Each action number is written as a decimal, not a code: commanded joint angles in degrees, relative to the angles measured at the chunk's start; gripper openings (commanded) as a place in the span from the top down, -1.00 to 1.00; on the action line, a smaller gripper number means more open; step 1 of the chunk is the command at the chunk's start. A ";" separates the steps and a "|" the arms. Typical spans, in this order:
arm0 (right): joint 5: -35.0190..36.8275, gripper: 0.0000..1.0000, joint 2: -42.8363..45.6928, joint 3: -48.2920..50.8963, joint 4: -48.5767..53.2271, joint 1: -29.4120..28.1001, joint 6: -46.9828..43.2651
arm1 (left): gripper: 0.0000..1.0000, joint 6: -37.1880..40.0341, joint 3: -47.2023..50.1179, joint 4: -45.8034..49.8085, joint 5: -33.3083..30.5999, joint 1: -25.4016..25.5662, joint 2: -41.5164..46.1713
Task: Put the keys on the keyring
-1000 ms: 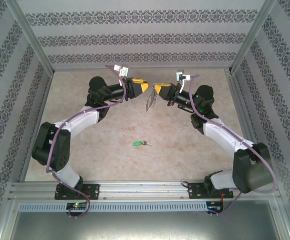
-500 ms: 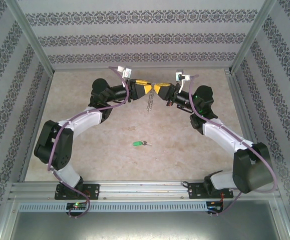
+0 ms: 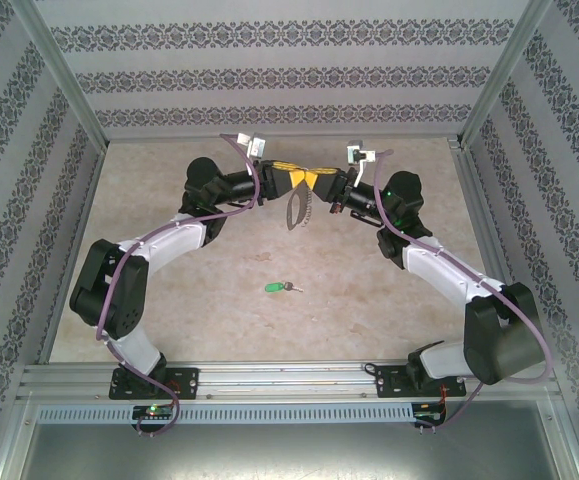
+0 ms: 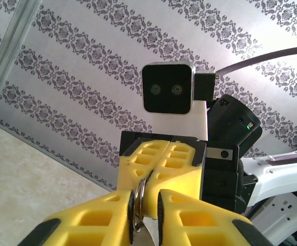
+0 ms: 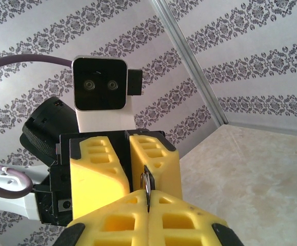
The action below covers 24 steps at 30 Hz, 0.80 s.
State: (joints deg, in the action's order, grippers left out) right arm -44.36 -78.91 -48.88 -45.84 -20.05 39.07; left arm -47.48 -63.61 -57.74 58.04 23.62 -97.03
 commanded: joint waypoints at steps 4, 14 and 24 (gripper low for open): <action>0.07 1.00 -0.16 -1.37 -2.60 -0.47 -0.12 | 0.74 -0.42 -1.71 -4.66 -0.21 0.59 -0.61; 0.00 0.26 3.44 1.25 -1.86 5.24 1.53 | 1.00 8.73 -3.25 5.85 2.53 0.56 1.35; -8.22 0.11 4.28 -0.05 0.72 7.80 2.34 | 1.00 31.48 -8.96 34.31 7.39 0.56 4.46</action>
State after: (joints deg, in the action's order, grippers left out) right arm -47.77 -74.63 -48.14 -44.77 -12.14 40.66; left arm -26.44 -69.21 -33.61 62.41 23.64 -95.44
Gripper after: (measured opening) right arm 0.445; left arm 0.049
